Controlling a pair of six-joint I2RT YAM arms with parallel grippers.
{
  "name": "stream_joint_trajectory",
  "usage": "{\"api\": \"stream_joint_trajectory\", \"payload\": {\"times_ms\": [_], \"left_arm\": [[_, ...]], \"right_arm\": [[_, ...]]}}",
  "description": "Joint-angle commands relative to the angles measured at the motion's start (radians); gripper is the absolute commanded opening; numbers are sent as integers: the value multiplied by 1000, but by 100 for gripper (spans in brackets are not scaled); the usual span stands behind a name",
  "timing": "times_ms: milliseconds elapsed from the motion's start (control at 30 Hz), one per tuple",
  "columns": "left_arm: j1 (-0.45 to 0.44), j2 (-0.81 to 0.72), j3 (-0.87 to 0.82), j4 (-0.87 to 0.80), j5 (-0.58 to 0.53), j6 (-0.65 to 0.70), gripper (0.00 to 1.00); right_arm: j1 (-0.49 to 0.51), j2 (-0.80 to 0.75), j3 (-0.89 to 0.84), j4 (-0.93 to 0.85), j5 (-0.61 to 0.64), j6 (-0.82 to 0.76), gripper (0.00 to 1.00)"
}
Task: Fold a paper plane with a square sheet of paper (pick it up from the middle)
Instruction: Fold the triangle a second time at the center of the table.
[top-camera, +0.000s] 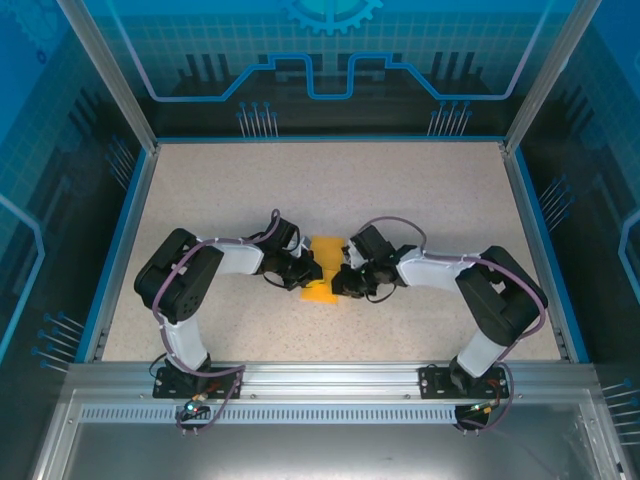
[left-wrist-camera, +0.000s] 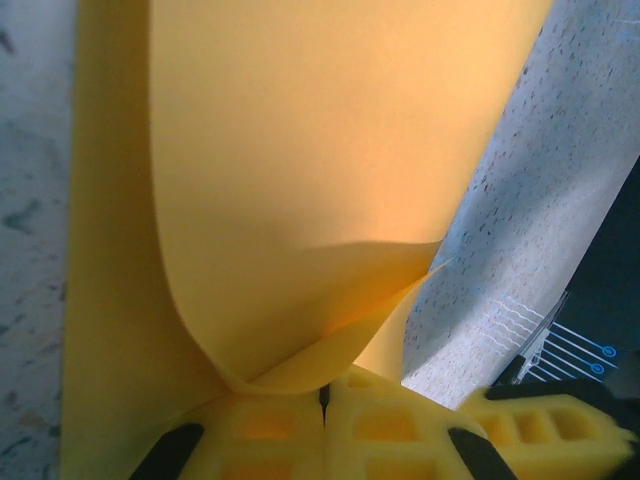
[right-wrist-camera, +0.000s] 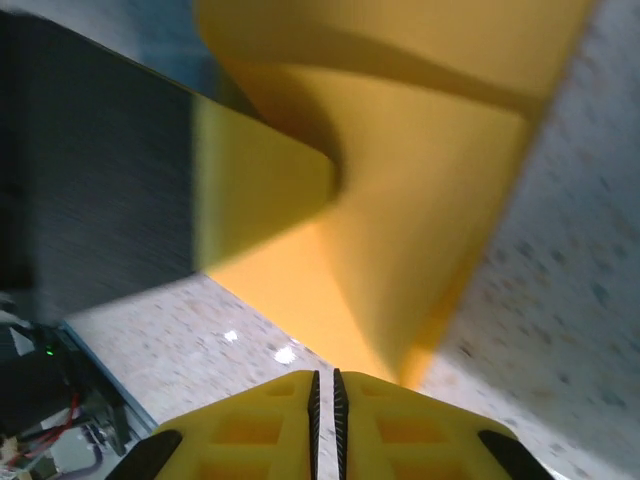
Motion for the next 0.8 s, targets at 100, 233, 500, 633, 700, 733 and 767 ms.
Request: {"api": "stream_joint_trajectory", "payload": {"times_ms": [100, 233, 500, 633, 700, 733, 767], "left_arm": [[-5, 15, -6, -47, -31, 12, 0], [-6, 10, -2, -48, -30, 11, 0], [-6, -21, 2, -27, -31, 23, 1], [-6, -50, 8, -22, -44, 27, 10], [-6, -61, 15, -22, -47, 32, 12], [-6, -65, 16, -22, -48, 35, 14], [-6, -67, 20, -21, -52, 37, 15]], "right_arm": [[27, 107, 94, -51, 4, 7, 15], [25, 145, 79, -73, 35, 11, 14], [17, 150, -22, -39, 51, 27, 12], [15, 149, -28, -34, 50, 25, 12], [15, 150, -23, -34, 48, 20, 12], [15, 149, -23, -34, 48, 21, 11], [14, 148, -22, -34, 49, 21, 11]]}}
